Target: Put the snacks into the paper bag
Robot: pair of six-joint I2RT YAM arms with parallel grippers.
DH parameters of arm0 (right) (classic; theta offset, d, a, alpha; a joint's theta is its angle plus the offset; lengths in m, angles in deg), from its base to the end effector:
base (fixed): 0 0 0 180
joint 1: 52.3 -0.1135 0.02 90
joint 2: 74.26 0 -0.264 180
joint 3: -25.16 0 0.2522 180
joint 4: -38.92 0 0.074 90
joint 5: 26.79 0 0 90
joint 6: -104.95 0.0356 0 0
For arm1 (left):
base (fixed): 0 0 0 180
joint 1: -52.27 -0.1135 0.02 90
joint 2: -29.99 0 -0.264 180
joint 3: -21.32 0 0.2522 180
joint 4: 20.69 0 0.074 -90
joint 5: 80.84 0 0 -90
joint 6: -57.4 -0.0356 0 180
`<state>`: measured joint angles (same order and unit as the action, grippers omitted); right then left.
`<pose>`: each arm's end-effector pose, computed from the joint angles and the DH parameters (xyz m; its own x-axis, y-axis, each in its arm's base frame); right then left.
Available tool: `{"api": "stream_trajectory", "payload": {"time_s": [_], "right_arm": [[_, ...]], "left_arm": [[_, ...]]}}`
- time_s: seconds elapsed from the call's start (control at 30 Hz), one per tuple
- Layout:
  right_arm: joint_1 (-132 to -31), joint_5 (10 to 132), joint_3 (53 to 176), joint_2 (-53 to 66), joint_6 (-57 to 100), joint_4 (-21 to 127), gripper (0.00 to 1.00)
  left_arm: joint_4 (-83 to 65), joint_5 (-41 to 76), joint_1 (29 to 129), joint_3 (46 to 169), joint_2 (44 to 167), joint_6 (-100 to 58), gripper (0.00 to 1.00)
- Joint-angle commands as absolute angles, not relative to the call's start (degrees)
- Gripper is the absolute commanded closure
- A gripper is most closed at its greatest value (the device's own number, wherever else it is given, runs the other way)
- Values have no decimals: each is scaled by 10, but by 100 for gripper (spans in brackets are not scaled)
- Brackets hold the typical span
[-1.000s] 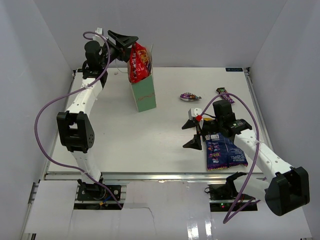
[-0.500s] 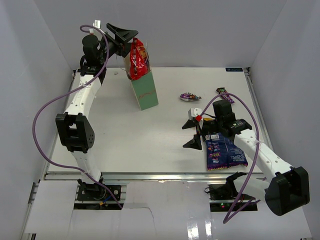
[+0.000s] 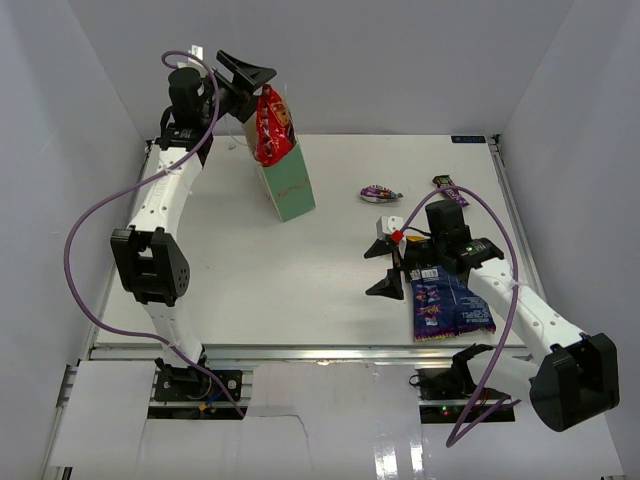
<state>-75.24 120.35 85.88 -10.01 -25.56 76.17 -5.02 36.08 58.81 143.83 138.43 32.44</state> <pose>0.1980 0.1163 0.2748 0.0606 -0.3571 -0.9321 -0.9969 0.0260 -0.0747 0.4491 -0.0677 0.4223 -0.5114 -0.7550 -0.4104 0.2074 0.3549 -0.9116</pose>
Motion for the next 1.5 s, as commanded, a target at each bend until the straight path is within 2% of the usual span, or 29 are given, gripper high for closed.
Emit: {"api": "stream_trajectory", "payload": {"time_s": [0.0,0.37,0.73,0.97,1.07,1.23,1.4,1.47], "right_arm": [[-751,1210,860,-94,-260,758,3],[-751,1208,861,-91,-260,757,3],[-751,1208,861,-93,-259,758,3],[-751,1209,861,-92,-259,758,3],[-751,1207,861,-92,-259,758,3],[-751,1187,860,-89,-249,751,4],[-751,1083,854,-83,-212,712,5],[-751,1022,852,-80,-237,712,4]], "left_arm": [[-40,316,596,1494,1344,273,2],[104,157,653,1572,1364,138,2],[123,86,655,1522,1355,111,2],[118,43,655,1489,1339,102,7],[92,66,655,1479,1327,89,7],[-27,193,642,1432,1280,57,2],[-153,279,637,1377,1202,23,2],[-154,300,638,1375,1183,5,2]]}}
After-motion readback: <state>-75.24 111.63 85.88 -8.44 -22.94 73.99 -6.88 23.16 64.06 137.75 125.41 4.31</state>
